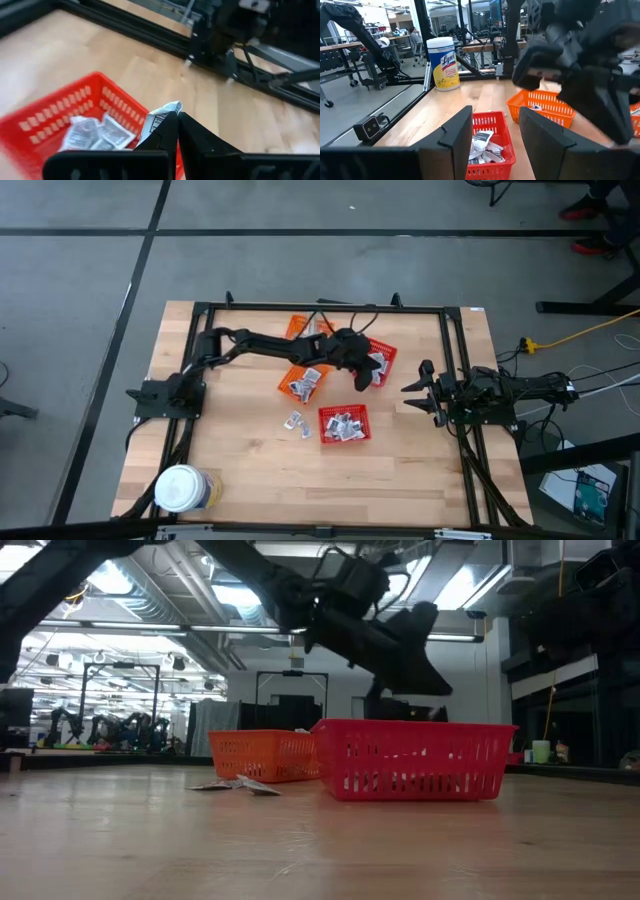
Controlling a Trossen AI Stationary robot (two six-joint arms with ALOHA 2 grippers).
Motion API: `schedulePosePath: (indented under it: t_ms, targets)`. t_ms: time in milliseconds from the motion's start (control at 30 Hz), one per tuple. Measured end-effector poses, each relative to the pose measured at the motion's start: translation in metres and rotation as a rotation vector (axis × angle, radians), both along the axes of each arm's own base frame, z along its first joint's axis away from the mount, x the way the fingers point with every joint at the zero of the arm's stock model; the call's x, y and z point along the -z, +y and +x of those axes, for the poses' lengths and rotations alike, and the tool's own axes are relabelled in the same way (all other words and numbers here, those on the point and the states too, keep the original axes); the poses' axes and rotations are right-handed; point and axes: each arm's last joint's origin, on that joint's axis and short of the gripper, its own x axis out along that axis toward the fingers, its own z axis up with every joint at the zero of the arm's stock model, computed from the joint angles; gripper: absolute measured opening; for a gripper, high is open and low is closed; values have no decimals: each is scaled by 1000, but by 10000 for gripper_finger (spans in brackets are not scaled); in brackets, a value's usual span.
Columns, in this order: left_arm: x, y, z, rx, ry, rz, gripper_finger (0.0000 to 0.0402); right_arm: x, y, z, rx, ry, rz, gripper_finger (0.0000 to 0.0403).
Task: Pick & Place First Aid Supplies
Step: Put the orange ointment pack into the top red bin
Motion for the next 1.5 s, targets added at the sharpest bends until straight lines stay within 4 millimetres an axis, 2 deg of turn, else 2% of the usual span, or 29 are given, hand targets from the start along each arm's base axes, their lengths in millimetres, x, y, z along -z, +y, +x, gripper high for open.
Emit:
schedulePosePath:
  t_ms: [133,233,533,667,867,1000,1233,1333,1500]
  targets:
    - [14,0,7,31,29,19,7,0,0,0,0,0,0,163]
    - [18,-1,8,38,39,29,23,0,0,0,0,0,0,163]
    - [17,-2,8,69,33,13,110,0,0,0,0,0,0,163]
    - [5,-4,6,101,8,6,137,0,0,0,0,0,0,163]
    - [-22,-25,-6,105,87,116,138,0,0,0,0,0,0,163]
    - [-50,-45,-21,128,139,183,137,0,0,0,0,0,0,163]
    - [-95,-78,-60,173,204,242,137,0,0,0,0,0,0,163]
    - [-102,-91,-80,156,202,221,137,0,0,0,0,0,0,163]
    - [-95,-111,-120,54,239,187,137,0,0,0,0,0,0,163]
